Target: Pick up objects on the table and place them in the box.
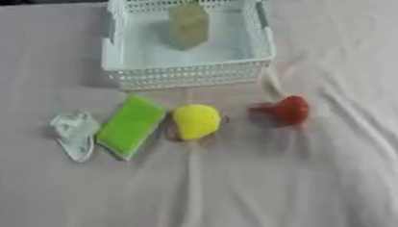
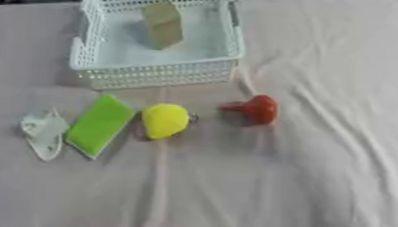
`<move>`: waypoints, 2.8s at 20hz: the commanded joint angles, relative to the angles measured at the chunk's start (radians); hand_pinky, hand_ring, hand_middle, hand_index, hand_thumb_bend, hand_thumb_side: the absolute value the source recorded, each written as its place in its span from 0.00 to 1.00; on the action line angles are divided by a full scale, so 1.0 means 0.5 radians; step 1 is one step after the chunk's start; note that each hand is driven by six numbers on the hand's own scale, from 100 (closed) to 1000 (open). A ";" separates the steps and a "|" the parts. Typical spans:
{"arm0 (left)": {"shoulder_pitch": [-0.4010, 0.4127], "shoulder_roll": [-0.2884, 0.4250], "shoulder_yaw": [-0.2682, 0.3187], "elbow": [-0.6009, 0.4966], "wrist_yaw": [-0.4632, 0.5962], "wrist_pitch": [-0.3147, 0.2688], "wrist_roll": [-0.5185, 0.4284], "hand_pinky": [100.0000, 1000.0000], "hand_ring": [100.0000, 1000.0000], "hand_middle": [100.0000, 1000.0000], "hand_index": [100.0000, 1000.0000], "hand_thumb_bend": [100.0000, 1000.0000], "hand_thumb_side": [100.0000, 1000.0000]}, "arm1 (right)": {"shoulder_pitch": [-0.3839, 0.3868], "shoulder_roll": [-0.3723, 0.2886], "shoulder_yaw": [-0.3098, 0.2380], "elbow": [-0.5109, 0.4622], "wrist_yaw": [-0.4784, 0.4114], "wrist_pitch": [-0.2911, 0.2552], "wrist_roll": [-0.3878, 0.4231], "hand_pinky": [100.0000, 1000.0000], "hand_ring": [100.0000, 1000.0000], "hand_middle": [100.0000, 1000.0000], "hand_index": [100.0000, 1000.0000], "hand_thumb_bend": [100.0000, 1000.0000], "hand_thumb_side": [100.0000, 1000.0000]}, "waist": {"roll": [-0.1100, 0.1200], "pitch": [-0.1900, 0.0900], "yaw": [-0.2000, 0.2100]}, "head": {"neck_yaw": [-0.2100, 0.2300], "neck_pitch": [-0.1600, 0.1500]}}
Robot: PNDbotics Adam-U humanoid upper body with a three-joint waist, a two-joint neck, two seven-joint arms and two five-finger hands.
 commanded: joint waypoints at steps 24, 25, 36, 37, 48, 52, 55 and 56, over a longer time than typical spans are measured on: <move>-0.073 0.029 -0.066 -0.029 0.112 0.058 -0.117 1.00 0.99 0.95 0.98 0.05 1.00 | -0.207 -1.155 0.573 -0.036 -0.027 0.267 1.112 0.84 0.88 0.85 0.97 0.35 1.00 | -0.035 -0.050 0.085 | -0.079 0.010; -0.074 0.028 -0.069 -0.029 0.110 0.059 -0.123 1.00 0.99 0.95 0.98 0.05 1.00 | -0.219 -1.168 0.597 -0.036 -0.019 0.273 1.159 0.84 0.88 0.85 0.97 0.35 1.00 | -0.035 -0.048 0.090 | -0.084 0.010; -0.087 0.025 -0.093 -0.029 0.117 0.071 -0.162 1.00 0.99 0.95 0.96 0.05 1.00 | -0.279 -1.242 0.799 -0.036 -0.010 0.292 1.638 0.88 0.92 0.86 1.00 0.60 1.00 | -0.044 -0.043 0.125 | -0.160 0.010; -0.088 0.025 -0.095 -0.029 0.119 0.074 -0.166 1.00 0.99 0.95 0.96 0.05 1.00 | -0.280 -1.248 0.813 -0.036 -0.039 0.291 1.704 0.88 0.92 0.85 1.00 0.61 1.00 | -0.047 -0.043 0.128 | -0.168 0.010; -0.102 0.020 -0.110 -0.029 0.135 0.092 -0.208 1.00 0.98 0.94 0.93 0.04 1.00 | -0.313 -1.247 0.927 0.003 -0.168 0.382 2.088 0.82 0.85 0.81 0.97 0.67 0.95 | -0.053 -0.038 0.152 | -0.195 0.010; -0.108 0.015 -0.114 -0.029 0.139 0.098 -0.218 1.00 0.98 0.93 0.92 0.04 1.00 | -0.314 -1.201 0.968 0.079 -0.075 0.475 2.026 0.82 0.85 0.79 0.97 0.65 0.98 | -0.052 -0.031 0.154 | -0.195 0.010; -0.113 0.013 -0.118 -0.029 0.143 0.101 -0.225 1.00 0.98 0.93 0.92 0.04 1.00 | -0.323 -1.162 1.009 0.131 -0.051 0.534 1.990 0.82 0.85 0.78 0.96 0.63 0.99 | -0.051 -0.029 0.159 | -0.198 0.010; -0.114 0.012 -0.119 -0.029 0.145 0.102 -0.226 1.00 0.98 0.93 0.92 0.04 1.00 | -0.328 -1.151 1.020 0.142 -0.052 0.549 1.987 0.82 0.85 0.78 0.96 0.63 0.99 | -0.051 -0.029 0.160 | -0.198 0.010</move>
